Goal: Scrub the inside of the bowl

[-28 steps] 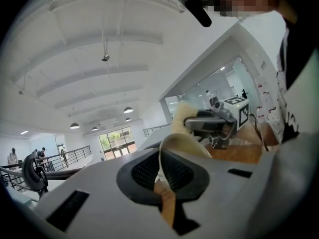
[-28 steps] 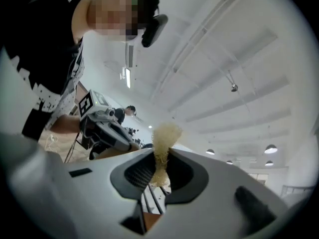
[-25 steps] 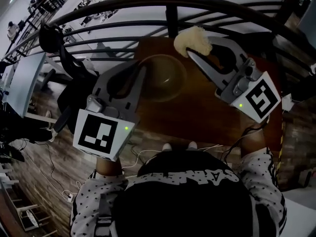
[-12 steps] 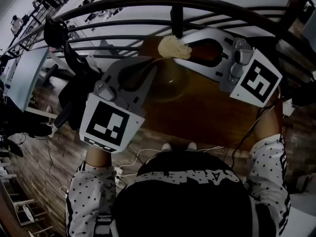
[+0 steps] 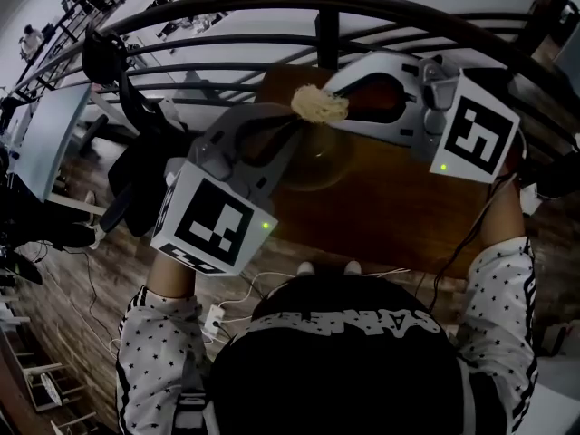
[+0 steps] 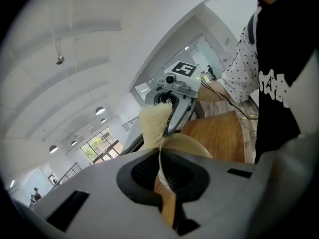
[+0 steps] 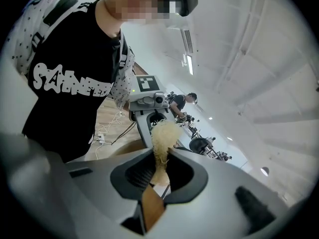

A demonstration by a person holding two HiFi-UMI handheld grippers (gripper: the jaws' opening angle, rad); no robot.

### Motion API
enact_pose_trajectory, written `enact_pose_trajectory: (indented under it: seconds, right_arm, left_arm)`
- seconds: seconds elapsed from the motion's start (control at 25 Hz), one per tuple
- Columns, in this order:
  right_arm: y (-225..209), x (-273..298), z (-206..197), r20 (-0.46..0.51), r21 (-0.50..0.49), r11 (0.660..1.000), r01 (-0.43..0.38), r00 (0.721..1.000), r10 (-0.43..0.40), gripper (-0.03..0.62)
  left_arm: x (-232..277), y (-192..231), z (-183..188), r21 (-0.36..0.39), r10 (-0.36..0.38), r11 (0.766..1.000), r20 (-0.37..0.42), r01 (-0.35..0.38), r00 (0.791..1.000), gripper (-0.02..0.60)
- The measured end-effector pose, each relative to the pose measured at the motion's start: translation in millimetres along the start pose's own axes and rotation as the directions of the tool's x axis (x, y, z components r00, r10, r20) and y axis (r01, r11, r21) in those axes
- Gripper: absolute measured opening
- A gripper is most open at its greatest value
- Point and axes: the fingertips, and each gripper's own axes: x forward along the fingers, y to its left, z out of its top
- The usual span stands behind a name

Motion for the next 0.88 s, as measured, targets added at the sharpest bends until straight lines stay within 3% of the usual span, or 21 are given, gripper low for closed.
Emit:
enact_pose_trajectory:
  seconds: [0.52, 0.88]
  right_arm:
    - [-7.4, -2.9, -7.0, 0.004, 0.046, 0.995, 0.091, 0.996, -0.091, 0.061]
    - [-19.7, -6.6, -7.8, 0.018, 0.081, 0.978, 0.194, 0.98, -0.197, 0.061]
  left_arm:
    - [-14.4, 23.1, -7.9, -0.085, 0.09, 0.993, 0.038, -0.087, 0.995, 0.023]
    - [-29.4, 50.7, -8.5, -0.203, 0.193, 0.964, 0.092, -0.172, 0.977, 0.023]
